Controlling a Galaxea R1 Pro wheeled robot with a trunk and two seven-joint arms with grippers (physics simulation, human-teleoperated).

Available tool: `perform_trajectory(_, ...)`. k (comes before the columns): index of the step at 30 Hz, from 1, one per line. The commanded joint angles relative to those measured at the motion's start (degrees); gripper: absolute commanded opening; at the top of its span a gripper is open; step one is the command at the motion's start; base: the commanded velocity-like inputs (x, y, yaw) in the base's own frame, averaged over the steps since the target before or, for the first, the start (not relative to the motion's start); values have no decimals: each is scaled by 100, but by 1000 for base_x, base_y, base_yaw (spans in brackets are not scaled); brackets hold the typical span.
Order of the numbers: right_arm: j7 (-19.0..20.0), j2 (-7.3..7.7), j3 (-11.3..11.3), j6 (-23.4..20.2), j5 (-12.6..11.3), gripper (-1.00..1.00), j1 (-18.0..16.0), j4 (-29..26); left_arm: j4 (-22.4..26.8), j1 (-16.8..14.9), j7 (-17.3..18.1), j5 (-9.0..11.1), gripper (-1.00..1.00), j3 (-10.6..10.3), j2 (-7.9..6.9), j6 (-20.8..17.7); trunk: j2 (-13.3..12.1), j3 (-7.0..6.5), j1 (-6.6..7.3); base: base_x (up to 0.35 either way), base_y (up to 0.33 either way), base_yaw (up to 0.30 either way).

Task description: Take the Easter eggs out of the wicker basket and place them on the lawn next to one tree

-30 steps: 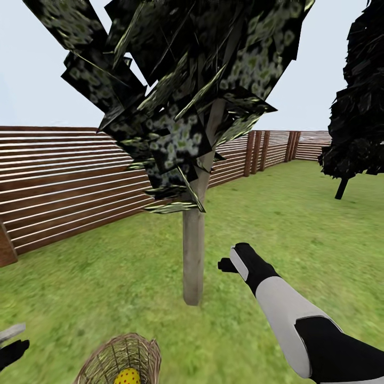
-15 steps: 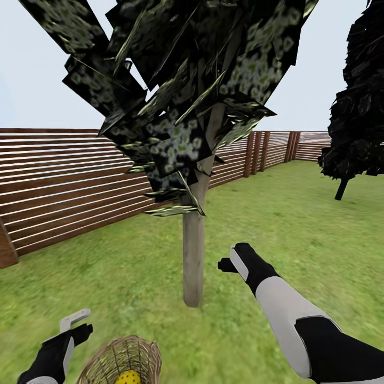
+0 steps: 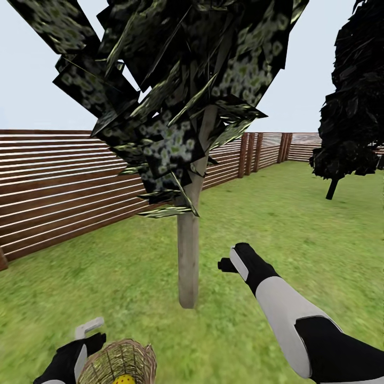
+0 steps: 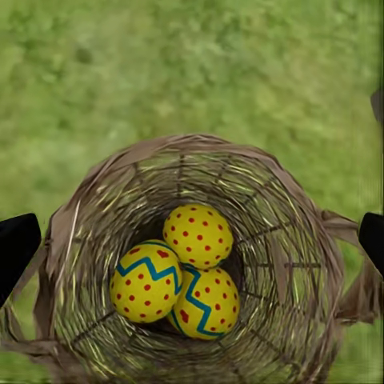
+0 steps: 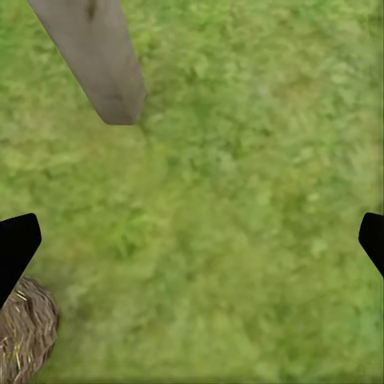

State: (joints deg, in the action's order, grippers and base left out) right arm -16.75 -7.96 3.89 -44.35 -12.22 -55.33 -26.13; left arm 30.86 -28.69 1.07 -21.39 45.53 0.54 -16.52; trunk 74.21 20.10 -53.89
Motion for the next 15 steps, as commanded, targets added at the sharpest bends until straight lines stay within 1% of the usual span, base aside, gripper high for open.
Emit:
perform_trajectory(1, -47, 5, 39, -20, -61, 100, -4, -6, -45, -6, 18, -24, 100, 26, 8, -37, 4, 6, 0, 0, 0, -19)
perform_trajectory(5, -47, 5, 42, -29, -61, 100, -4, -6, -226, -6, 34, -25, 100, 26, 14, -69, 4, 5, 0, 7, 0, -10)
perform_trajectory(8, -47, 5, 43, -35, -58, 100, -4, -6, -373, -5, 38, -25, 100, 26, 15, -46, 4, 5, 0, 68, 0, -4)
perform_trajectory(10, -47, 5, 44, -39, -51, 100, -4, -6, -511, -7, 39, -26, 100, 26, 12, -33, 4, 5, 0, 115, 0, -2)
perform_trajectory(11, -47, 5, 46, -45, -45, 100, -4, -6, -667, -7, 40, -26, 100, 26, 4, -24, 4, 5, 0, 85, 0, -1)
perform_trajectory(15, -47, 5, 49, -52, -29, 100, -4, -6, -890, -8, 41, -25, 100, 26, 2, -15, 4, 5, 0, 50, 0, -1)
